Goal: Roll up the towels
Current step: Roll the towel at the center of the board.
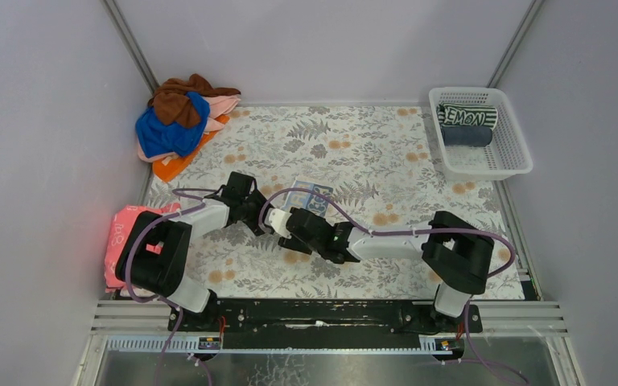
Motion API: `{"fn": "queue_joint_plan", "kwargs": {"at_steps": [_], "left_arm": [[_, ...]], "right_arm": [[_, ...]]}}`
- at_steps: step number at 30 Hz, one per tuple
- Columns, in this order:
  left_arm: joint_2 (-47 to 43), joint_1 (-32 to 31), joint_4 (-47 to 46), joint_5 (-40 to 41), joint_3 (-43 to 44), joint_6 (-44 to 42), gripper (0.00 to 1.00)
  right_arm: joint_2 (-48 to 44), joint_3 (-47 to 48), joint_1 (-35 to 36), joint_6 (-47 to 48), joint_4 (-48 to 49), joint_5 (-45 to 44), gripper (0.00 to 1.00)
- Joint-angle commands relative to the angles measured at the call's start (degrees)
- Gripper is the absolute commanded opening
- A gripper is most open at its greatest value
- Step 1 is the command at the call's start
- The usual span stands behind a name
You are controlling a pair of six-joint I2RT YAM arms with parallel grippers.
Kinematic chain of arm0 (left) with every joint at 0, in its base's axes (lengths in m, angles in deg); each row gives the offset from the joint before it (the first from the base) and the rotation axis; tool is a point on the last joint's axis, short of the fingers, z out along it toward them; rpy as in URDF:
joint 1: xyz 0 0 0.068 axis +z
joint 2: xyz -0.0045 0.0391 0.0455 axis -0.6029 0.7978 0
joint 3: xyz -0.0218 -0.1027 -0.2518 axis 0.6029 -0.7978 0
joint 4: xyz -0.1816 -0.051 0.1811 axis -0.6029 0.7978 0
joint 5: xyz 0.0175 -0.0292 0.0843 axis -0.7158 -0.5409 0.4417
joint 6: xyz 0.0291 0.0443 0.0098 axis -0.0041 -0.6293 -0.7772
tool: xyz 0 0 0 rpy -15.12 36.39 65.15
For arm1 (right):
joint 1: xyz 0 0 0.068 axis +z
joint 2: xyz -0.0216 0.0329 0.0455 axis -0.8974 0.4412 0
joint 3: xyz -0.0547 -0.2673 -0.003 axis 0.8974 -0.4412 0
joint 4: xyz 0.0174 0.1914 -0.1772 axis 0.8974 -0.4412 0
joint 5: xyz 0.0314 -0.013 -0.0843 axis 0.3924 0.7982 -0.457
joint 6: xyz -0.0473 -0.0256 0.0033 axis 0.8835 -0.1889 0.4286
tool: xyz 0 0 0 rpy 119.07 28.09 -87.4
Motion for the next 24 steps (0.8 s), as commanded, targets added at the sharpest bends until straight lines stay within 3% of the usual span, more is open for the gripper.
{"fn": "queue_joint_plan", "kwargs": {"at_steps": [1,15,20,21,24], "left_arm": [[3.2,0.0,4.7,5.4,-1.3,-2.1,0.49],[2.8,0.0,5.2,5.5,-1.1,-2.0,0.49],[1.1,0.0,6.4,6.2,-1.2,-2.3,0.49],[0.7,0.0,6.8,6.5,-1.1,-2.5,0.50],[-1.2,0.0,8.6,7.1,-0.6,-3.1,0.53]], "right_arm": [[-2.6,-0.1,-0.6,1.6,1.1,1.0,0.63],[6.3,0.0,-2.7,2.2,1.5,2.8,0.60],[6.8,2.1,-5.6,0.4,-2.2,10.9,0.31],[6.7,2.5,-6.2,-0.1,-3.3,13.2,0.21],[5.5,4.1,-9.0,-2.9,-6.7,23.6,0.07]]}}
